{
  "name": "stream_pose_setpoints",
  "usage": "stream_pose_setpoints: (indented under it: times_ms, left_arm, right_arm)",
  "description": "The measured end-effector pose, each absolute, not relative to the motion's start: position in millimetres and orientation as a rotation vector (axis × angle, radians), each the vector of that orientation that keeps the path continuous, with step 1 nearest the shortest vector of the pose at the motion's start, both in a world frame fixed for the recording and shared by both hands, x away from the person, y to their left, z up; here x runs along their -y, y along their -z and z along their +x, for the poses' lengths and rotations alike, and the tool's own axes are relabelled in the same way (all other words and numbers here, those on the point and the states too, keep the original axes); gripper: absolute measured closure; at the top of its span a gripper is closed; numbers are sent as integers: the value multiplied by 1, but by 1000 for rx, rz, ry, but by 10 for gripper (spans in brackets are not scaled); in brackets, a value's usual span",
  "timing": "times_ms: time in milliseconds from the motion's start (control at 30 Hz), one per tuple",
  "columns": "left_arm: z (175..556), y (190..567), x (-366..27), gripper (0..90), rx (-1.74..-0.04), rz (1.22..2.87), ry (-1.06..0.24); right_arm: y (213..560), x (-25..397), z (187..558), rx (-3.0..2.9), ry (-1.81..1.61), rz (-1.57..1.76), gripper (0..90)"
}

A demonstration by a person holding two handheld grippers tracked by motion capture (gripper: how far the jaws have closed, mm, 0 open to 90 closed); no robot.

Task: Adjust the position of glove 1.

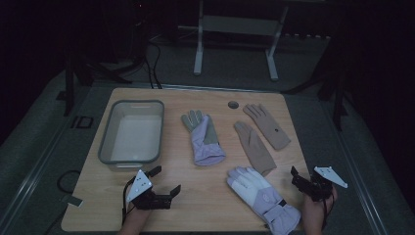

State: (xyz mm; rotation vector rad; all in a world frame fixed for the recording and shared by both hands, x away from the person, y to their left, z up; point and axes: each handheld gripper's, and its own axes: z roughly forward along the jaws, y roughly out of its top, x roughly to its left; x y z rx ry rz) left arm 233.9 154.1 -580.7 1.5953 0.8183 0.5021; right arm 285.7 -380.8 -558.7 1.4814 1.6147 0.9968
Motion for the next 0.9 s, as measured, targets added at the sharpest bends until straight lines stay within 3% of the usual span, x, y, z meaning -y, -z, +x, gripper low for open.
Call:
stream_pose_setpoints:
  times_ms: [500, 900]
  left_arm:
    - [233, 581, -153, 17, -808, 1599, -523]
    - [232, 581, -153, 17, -809, 1596, -530]
  right_arm:
    - [558, 392, 292, -1626, -994, 1639, 125]
    - [519, 380, 304, -1704, -1031, 1590, 125]
